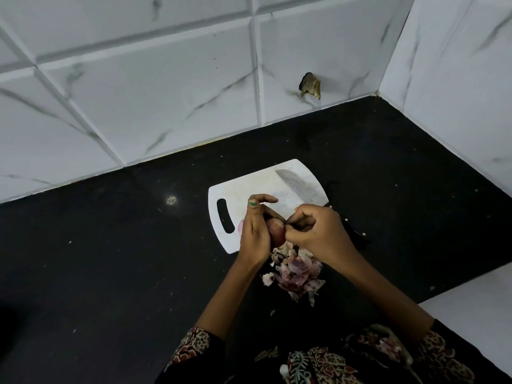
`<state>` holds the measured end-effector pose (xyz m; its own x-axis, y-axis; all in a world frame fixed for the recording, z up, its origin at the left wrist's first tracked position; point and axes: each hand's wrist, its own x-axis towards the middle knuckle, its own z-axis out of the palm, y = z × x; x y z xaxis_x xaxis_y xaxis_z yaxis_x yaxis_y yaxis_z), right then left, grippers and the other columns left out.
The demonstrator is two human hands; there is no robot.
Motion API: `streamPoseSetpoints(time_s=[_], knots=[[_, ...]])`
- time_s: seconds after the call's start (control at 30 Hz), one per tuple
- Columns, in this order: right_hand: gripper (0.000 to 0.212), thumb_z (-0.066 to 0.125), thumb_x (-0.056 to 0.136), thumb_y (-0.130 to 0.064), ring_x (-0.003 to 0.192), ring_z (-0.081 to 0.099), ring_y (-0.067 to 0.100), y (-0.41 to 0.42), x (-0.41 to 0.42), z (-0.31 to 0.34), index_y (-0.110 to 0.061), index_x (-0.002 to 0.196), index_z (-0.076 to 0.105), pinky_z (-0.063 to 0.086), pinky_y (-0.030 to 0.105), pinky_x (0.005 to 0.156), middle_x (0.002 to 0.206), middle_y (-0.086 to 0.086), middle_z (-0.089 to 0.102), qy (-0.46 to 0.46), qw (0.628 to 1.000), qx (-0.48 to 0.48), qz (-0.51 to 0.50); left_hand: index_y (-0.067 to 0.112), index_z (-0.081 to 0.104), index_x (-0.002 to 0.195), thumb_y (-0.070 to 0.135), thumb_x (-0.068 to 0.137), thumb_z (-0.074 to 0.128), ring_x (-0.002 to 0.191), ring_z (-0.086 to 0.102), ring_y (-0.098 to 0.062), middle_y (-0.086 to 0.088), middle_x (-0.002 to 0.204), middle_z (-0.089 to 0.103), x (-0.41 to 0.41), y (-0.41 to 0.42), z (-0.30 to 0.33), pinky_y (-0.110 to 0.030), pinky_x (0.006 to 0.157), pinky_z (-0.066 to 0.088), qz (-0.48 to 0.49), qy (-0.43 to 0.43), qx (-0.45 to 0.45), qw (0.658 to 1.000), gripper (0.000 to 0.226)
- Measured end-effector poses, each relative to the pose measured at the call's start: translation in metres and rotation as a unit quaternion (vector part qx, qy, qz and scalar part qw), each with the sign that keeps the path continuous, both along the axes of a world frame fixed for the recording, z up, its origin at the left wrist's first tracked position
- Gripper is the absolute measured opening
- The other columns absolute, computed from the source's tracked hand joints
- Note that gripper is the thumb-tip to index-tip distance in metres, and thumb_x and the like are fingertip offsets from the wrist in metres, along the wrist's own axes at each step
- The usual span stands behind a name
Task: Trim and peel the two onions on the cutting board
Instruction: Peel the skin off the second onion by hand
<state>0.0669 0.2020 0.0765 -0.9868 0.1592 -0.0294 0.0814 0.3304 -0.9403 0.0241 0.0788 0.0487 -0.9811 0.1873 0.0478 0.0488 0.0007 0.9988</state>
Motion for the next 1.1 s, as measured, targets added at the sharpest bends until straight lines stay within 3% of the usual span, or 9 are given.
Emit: streamPoseSetpoints(time_s=[0.1, 0.2, 0.33, 0.47, 0.57, 0.8, 0.9, 1.03, 1.1], knots=[[0.008, 0.069, 0.072, 0.000, 0.059, 0.066, 0.022, 0.001, -0.003, -0.005, -0.007, 0.070, 0.066, 0.053, 0.033, 0.057, 0.062, 0.006, 0.068, 0.011, 1.000, 0.011, -0.023, 0.007, 0.052, 0.111, 0.055, 0.090, 0.017, 0.061, 0.060, -0.017, -0.014, 0.072, 0.060, 0.001, 0.002, 0.000, -0.029, 0.053, 0.050, 0.009, -0.019, -0.005, 1.000, 0.063], [0.004, 0.069, 0.076, -0.002, 0.064, 0.068, 0.015, 0.000, -0.006, -0.005, -0.006, 0.076, 0.068, 0.055, 0.027, 0.062, 0.068, 0.003, 0.070, 0.025, 0.998, 0.003, -0.054, 0.017, 0.061, 0.097, 0.081, 0.083, 0.016, 0.079, 0.066, -0.020, -0.009, 0.081, 0.067, -0.006, 0.005, -0.004, -0.038, 0.072, 0.054, 0.047, -0.106, -0.062, 0.991, 0.079], [0.004, 0.068, 0.079, -0.004, 0.066, 0.067, 0.008, -0.002, -0.005, -0.007, -0.008, 0.078, 0.069, 0.054, 0.018, 0.063, 0.071, 0.000, 0.070, 0.027, 0.997, -0.008, -0.076, 0.009, 0.056, 0.065, 0.068, 0.094, 0.016, 0.048, 0.048, -0.013, -0.005, 0.054, 0.051, -0.008, 0.003, -0.001, -0.019, 0.046, 0.038, -0.028, -0.241, -0.078, 0.967, 0.077], [0.006, 0.066, 0.082, -0.002, 0.072, 0.071, 0.014, -0.002, -0.005, -0.012, -0.007, 0.079, 0.066, 0.057, 0.025, 0.067, 0.074, 0.006, 0.071, 0.006, 0.989, -0.098, -0.111, 0.011, 0.055, 0.093, 0.045, 0.098, 0.036, 0.060, 0.051, -0.017, -0.008, 0.075, 0.057, -0.007, -0.001, 0.006, -0.023, 0.050, 0.037, -0.015, -0.376, 0.012, 0.927, 0.040], [0.004, 0.060, 0.086, 0.000, 0.073, 0.072, 0.021, 0.001, -0.005, -0.014, 0.003, 0.086, 0.063, 0.059, 0.029, 0.066, 0.078, 0.014, 0.070, -0.008, 0.977, -0.158, -0.142, 0.006, 0.051, 0.112, 0.037, 0.093, 0.035, 0.059, 0.052, -0.020, -0.012, 0.085, 0.056, -0.010, -0.006, 0.009, -0.021, 0.046, 0.036, -0.018, -0.454, 0.106, 0.884, 0.039], [0.006, 0.062, 0.088, -0.004, 0.069, 0.069, 0.015, 0.014, -0.007, -0.030, -0.008, 0.088, 0.066, 0.058, 0.026, 0.066, 0.085, 0.012, 0.070, -0.008, 0.971, -0.070, -0.227, 0.011, 0.062, 0.098, 0.026, 0.096, 0.043, 0.081, 0.053, -0.023, -0.011, 0.098, 0.055, -0.007, -0.010, 0.015, -0.030, 0.056, 0.054, -0.027, -0.482, 0.172, 0.859, 0.024], [0.022, 0.061, 0.088, -0.005, 0.080, 0.062, 0.009, 0.017, -0.007, -0.032, -0.009, 0.108, 0.069, 0.047, 0.008, 0.065, 0.108, 0.002, 0.069, -0.053, 0.989, 0.041, -0.135, 0.007, 0.062, 0.103, 0.023, 0.095, 0.054, 0.086, 0.057, -0.024, -0.013, 0.103, 0.056, -0.009, -0.010, 0.014, -0.035, 0.064, 0.059, -0.011, -0.483, 0.202, 0.852, 0.020], [0.033, 0.068, 0.085, -0.021, 0.098, 0.056, 0.004, 0.009, -0.007, -0.021, -0.016, 0.117, 0.065, 0.044, 0.017, 0.081, 0.114, -0.007, 0.062, -0.047, 0.995, 0.066, -0.061, 0.004, 0.061, 0.094, 0.019, 0.093, 0.059, 0.085, 0.060, -0.024, -0.014, 0.101, 0.057, -0.007, -0.009, 0.018, -0.036, 0.068, 0.059, -0.003, -0.469, 0.207, 0.859, 0.015], [0.036, 0.074, 0.080, -0.024, 0.095, 0.060, 0.000, 0.001, -0.007, -0.011, -0.018, 0.114, 0.066, 0.048, 0.016, 0.078, 0.107, -0.011, 0.064, -0.052, 0.998, 0.035, -0.018, 0.005, 0.061, 0.089, 0.019, 0.094, 0.058, 0.081, 0.061, -0.019, -0.012, 0.094, 0.059, -0.006, -0.009, 0.019, -0.033, 0.067, 0.059, -0.008, -0.452, 0.195, 0.870, 0.015]])
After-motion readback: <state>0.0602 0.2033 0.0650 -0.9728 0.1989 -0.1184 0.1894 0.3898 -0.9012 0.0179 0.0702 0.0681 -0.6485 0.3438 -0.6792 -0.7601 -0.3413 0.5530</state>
